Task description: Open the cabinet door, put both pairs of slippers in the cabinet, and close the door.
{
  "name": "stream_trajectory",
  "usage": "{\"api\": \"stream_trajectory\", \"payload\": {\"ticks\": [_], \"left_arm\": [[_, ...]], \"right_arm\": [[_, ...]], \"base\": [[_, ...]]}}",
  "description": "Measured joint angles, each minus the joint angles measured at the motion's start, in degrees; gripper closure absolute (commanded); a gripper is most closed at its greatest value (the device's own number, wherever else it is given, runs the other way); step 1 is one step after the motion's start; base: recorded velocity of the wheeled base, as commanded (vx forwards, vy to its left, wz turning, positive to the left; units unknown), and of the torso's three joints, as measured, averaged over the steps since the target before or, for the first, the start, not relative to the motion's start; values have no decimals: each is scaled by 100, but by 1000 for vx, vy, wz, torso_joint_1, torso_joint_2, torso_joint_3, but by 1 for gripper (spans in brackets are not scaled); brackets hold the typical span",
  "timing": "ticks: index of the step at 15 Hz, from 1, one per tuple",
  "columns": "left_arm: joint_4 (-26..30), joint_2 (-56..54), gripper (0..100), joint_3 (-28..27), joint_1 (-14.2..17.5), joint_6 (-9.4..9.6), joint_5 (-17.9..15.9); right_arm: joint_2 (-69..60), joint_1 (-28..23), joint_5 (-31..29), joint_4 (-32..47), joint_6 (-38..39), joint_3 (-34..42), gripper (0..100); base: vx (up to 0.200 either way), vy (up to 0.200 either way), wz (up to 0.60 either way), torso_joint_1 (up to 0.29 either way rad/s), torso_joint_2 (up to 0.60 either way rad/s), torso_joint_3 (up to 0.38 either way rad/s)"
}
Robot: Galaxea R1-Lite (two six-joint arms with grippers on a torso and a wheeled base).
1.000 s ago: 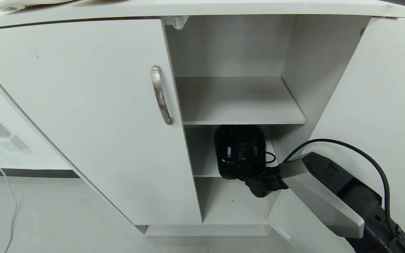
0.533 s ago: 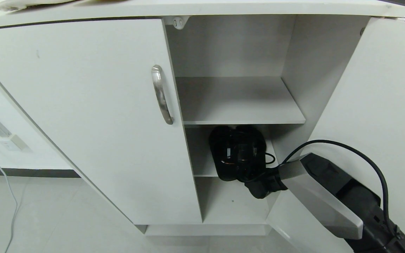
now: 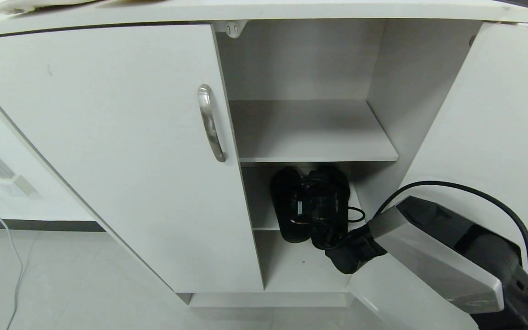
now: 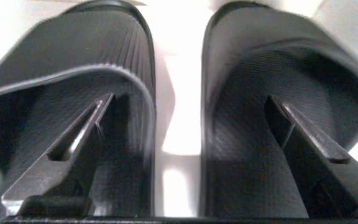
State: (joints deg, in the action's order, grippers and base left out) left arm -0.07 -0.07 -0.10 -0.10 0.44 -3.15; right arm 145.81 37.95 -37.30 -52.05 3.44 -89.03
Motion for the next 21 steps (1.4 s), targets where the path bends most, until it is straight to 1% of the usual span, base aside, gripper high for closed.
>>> {"api": "stream_trajectory", "payload": {"ticks": [3,6,10,12,13,14,16,19,21], "left_arm": [[0,0,100,2,2,0,-2],[0,0,100,2,0,16,0],[0,0,100,2,2,11,-7],[0,0,100,2,2,10,-5],[0,0,100,0,0,2,-5],[0,0,100,0,0,2,-2],[0,0,100,0,0,-12,-2],[0,0,100,0,0,-87,-2],[-4,0,100,0,2,-104,-2]], "right_arm": [[-419,121,-38,-340,0,783,0],[-877,260,-44,-794,-2,1736,0],[-1698,662,-16,-1580,-35,3602,0],[-2221,984,22,-1758,-38,4472,0],[-2459,1130,46,-1820,-44,4774,0],[-2662,1224,71,-1851,-54,4962,0],[-2909,1285,85,-1853,-55,5102,0],[-3043,1386,90,-1851,-55,5146,0],[-3068,1480,93,-1848,-55,5154,0]], "base": [[0,0,0,0,0,0],[0,0,0,0,0,0],[0,0,0,0,0,0],[0,0,0,0,0,0],[0,0,0,0,0,0],[0,0,0,0,0,0],[0,0,0,0,0,0],[-200,0,0,6,2,2],[-200,0,0,-2,2,5]]}}
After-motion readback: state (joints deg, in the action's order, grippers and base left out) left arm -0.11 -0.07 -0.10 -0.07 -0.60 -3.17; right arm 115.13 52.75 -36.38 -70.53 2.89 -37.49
